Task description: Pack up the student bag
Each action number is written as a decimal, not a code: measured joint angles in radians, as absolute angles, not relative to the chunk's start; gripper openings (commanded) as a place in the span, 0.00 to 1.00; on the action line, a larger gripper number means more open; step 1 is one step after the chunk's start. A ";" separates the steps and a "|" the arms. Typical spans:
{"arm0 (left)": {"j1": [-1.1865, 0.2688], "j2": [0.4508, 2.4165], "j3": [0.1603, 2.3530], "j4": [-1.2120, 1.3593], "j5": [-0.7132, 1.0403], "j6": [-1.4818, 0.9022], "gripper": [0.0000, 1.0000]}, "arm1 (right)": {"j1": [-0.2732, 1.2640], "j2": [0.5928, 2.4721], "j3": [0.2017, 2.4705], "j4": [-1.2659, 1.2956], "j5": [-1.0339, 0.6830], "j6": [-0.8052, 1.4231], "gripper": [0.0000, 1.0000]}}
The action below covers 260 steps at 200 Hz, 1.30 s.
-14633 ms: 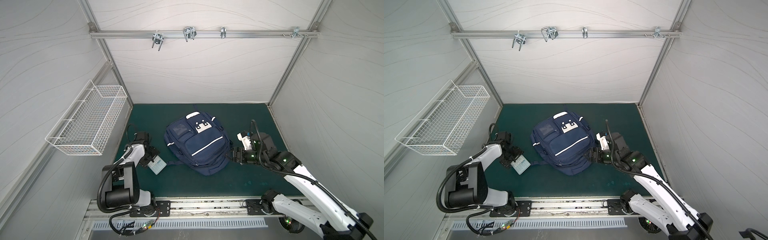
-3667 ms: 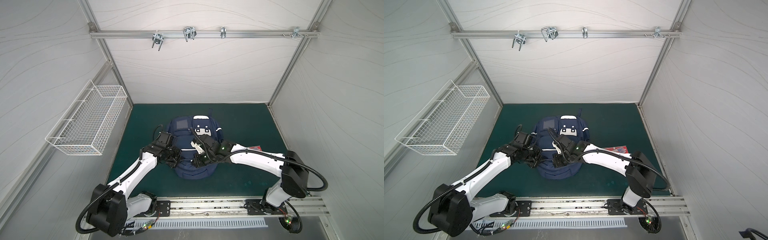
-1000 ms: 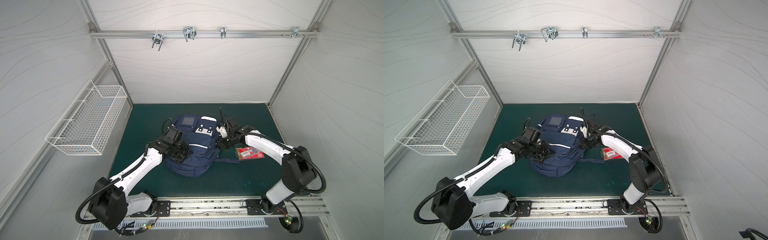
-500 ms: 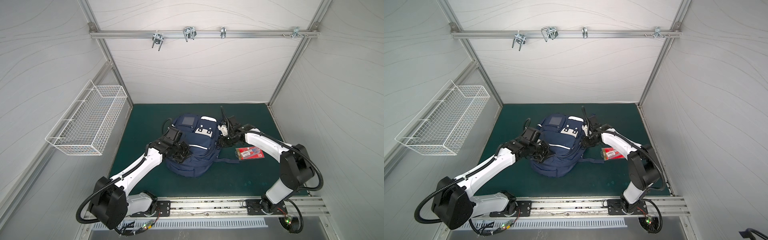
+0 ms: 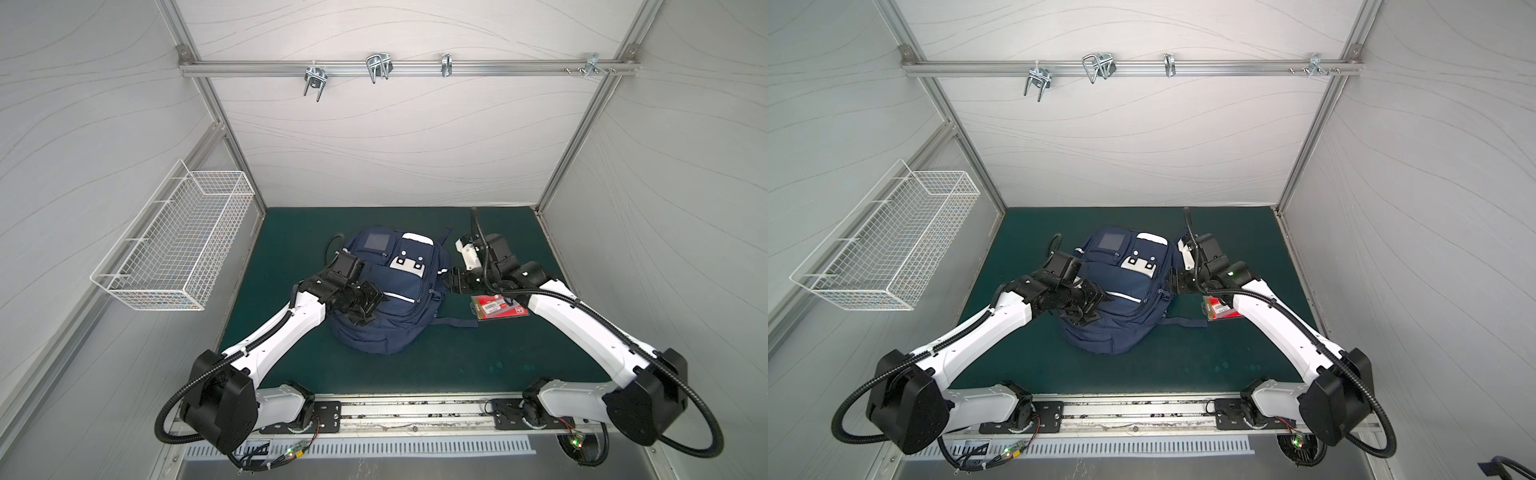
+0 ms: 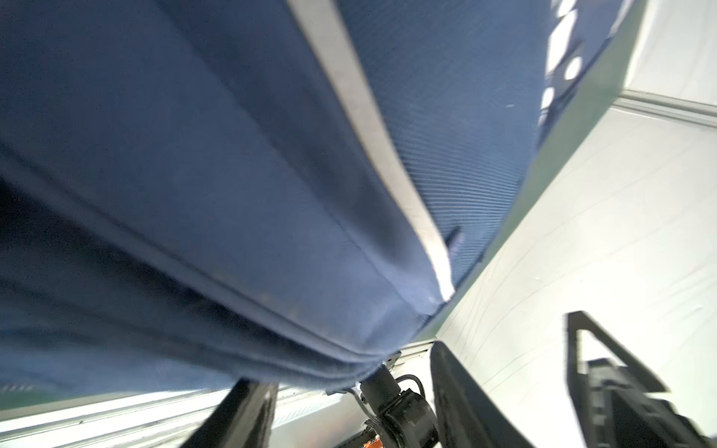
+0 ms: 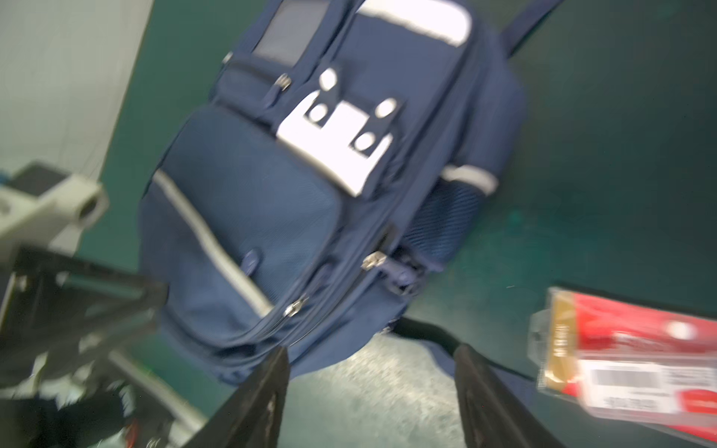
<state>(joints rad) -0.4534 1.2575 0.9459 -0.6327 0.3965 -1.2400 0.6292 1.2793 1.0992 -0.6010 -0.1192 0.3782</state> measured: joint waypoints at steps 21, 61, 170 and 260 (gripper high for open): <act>-0.421 1.245 0.964 -0.653 0.401 -1.229 0.64 | 0.703 1.346 1.110 -0.583 -0.212 0.397 0.60; -0.396 1.237 0.967 -0.673 0.395 -1.211 0.68 | 0.810 1.498 1.133 -0.545 -0.297 0.459 0.59; -0.395 1.249 0.860 -0.552 0.392 -1.188 0.78 | 0.824 1.612 1.177 -0.466 -0.286 0.775 0.46; -0.395 1.320 0.839 -0.486 0.353 -1.162 0.57 | 0.823 1.538 1.195 -0.568 -0.228 0.757 0.54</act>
<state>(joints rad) -0.3950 1.3197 0.8391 -0.4862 0.3534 -1.1622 0.8234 1.5379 1.1946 -0.5682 -0.2283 0.7574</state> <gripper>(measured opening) 0.663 0.499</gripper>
